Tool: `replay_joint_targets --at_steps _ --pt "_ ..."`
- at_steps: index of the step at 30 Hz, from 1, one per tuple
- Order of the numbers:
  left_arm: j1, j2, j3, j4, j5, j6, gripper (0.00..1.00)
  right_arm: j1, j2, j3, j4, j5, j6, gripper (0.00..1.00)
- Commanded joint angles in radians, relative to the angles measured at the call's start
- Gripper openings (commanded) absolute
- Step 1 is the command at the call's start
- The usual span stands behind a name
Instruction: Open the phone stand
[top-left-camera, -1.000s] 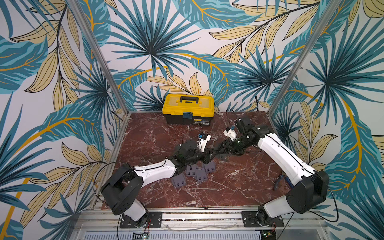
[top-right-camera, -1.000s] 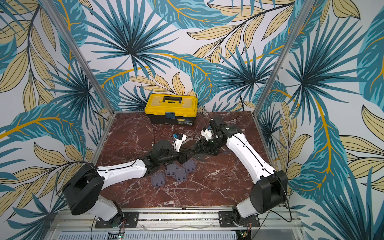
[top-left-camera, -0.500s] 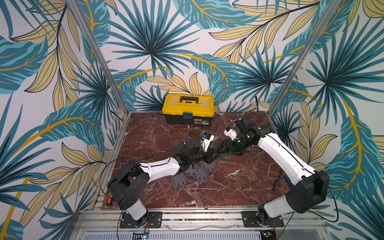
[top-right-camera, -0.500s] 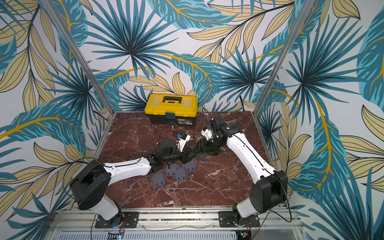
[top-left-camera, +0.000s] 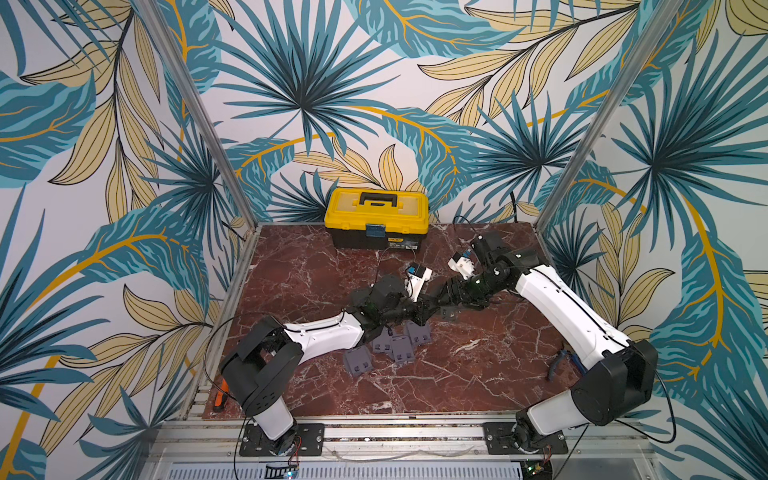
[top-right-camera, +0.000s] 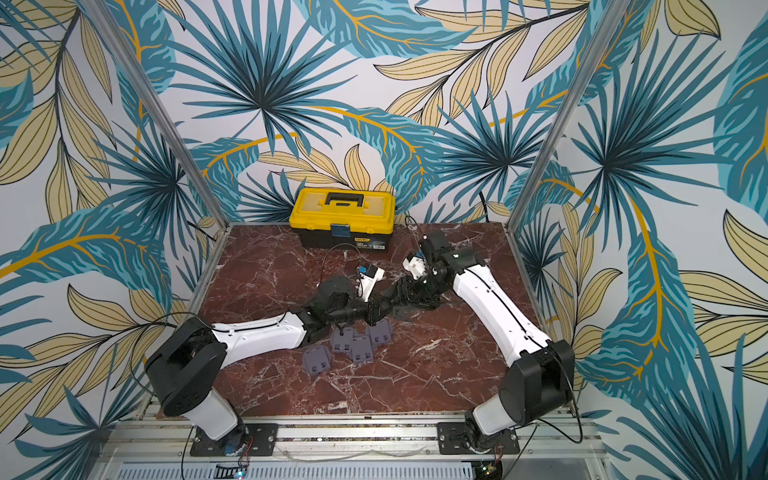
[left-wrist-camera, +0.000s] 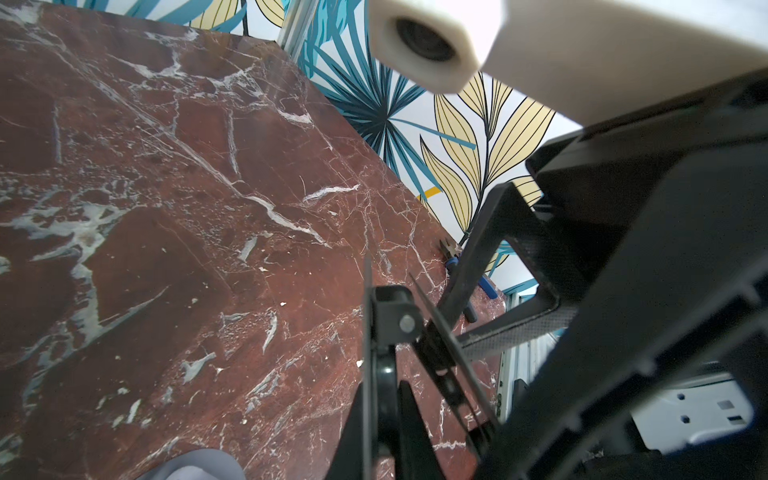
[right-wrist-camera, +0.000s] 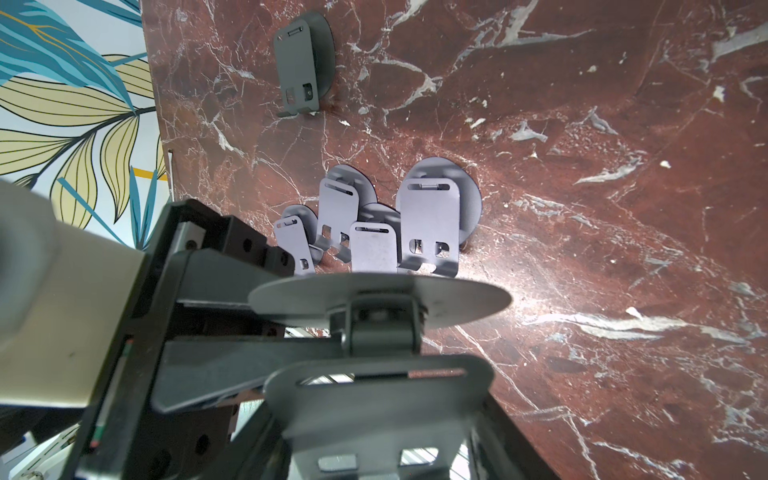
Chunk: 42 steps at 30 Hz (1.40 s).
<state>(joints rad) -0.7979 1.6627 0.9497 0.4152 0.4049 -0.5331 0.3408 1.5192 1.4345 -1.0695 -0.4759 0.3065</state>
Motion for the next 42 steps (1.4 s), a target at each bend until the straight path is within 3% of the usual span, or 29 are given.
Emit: replay_joint_targets --at_steps 1,12,23,31,42 --pt "-0.002 0.013 0.015 0.075 0.007 -0.007 0.00 0.006 0.001 -0.013 0.014 -0.024 0.018 0.27" --pt "-0.001 -0.009 0.009 0.099 0.012 -0.021 0.00 0.006 -0.057 -0.071 0.129 0.045 0.090 0.58" --pt "0.000 -0.038 -0.018 0.097 -0.035 -0.028 0.00 0.006 -0.122 -0.095 0.217 0.204 0.159 0.75" --pt "0.001 -0.037 -0.017 0.097 -0.043 -0.036 0.00 0.006 -0.107 -0.078 0.218 0.232 0.156 0.72" --pt "0.002 -0.031 -0.003 0.097 -0.042 -0.040 0.00 0.009 -0.070 -0.089 0.246 0.176 0.162 0.68"
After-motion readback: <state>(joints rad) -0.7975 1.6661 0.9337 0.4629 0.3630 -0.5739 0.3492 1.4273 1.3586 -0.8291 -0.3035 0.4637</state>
